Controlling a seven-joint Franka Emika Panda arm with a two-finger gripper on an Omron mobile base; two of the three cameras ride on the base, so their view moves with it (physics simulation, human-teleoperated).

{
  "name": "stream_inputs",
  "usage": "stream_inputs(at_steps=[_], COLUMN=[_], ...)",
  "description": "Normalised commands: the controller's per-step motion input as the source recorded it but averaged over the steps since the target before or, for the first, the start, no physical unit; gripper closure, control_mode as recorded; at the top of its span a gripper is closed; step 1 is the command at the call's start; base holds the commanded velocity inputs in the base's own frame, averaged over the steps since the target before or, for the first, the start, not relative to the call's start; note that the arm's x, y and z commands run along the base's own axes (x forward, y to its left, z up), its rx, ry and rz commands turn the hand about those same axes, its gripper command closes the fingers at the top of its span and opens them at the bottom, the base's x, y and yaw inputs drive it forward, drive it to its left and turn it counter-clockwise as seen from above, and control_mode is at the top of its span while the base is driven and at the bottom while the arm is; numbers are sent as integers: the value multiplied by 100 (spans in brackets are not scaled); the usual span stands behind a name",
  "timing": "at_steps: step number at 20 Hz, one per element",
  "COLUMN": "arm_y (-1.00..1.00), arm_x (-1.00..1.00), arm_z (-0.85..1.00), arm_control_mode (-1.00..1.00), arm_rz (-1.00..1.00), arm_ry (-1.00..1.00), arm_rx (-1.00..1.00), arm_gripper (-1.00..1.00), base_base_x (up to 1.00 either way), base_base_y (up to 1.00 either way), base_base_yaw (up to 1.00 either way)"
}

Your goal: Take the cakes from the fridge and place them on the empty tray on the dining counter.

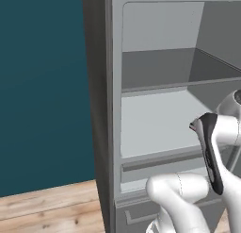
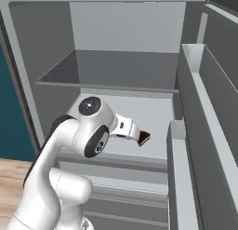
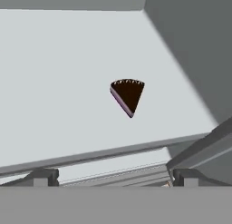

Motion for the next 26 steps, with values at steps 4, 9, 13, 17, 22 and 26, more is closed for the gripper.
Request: stream_inputs(at_steps=[4, 9, 13, 17, 22, 26], arm_y=[-39, -11, -13, -18, -20, -18], arm_x=[41, 48, 46, 45, 49, 51], arm_z=[-19, -40, -45, -35, -28, -28], arm_control_mode=[-100, -100, -100, -100, -100, -100], arm_rz=[0, 0, 0, 0, 0, 0], arm_ry=[12, 1, 0, 0, 1, 1], arm_rx=[0, 0, 0, 0, 0, 0], arm_gripper=[-100, -100, -100, -100, -100, -100], base_base_x=[0, 0, 0, 0, 0, 0], base_base_y=[0, 0, 0, 0, 0, 0], base_base_yaw=[0, 0, 0, 0, 0, 0])
